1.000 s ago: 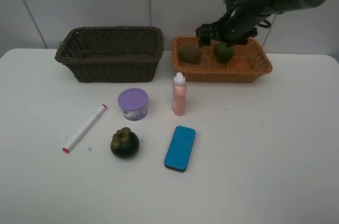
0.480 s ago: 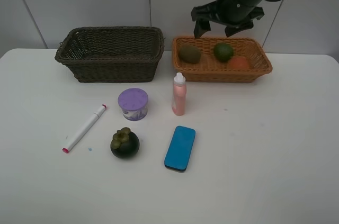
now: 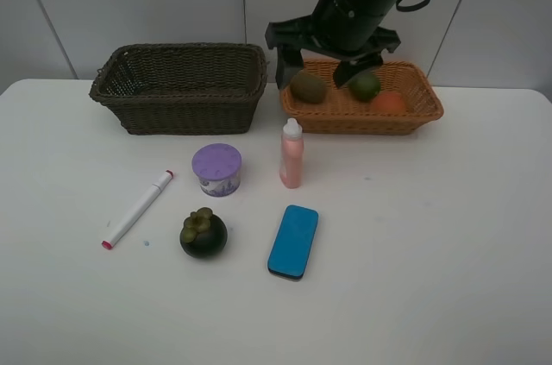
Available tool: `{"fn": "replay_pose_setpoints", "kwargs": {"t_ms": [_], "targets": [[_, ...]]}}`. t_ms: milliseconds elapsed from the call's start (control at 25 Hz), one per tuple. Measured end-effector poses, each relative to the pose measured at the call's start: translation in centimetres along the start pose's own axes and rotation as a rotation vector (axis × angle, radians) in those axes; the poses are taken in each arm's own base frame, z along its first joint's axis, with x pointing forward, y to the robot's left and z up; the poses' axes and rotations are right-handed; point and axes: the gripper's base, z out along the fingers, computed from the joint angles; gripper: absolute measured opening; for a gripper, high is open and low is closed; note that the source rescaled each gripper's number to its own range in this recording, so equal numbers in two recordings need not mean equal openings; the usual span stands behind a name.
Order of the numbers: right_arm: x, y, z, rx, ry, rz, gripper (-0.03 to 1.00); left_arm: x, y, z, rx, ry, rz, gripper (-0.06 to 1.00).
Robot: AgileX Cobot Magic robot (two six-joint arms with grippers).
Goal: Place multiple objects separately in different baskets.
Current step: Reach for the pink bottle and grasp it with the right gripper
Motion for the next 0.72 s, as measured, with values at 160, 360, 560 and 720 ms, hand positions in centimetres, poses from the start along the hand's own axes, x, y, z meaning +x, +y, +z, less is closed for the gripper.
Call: {"fn": "replay_pose_setpoints", "kwargs": {"t_ms": [160, 360, 560, 720], "targets": [[0.7, 1.9, 0.7, 0.015, 0.014, -0.039, 0.94, 0.0, 0.0, 0.0, 0.000, 0.000, 0.000, 1.00], [1.4, 2.7, 3.6, 0.067, 0.076, -0.051, 0.94, 0.0, 0.0, 0.0, 0.000, 0.000, 0.000, 1.00], [1.8, 2.4, 5.3, 0.104, 0.116, -0.037, 0.94, 0.0, 0.0, 0.0, 0.000, 0.000, 0.000, 1.00], [2.0, 2.3, 6.6, 0.119, 0.140, -0.037, 0.94, 0.0, 0.0, 0.0, 0.000, 0.000, 0.000, 1.00]]}}
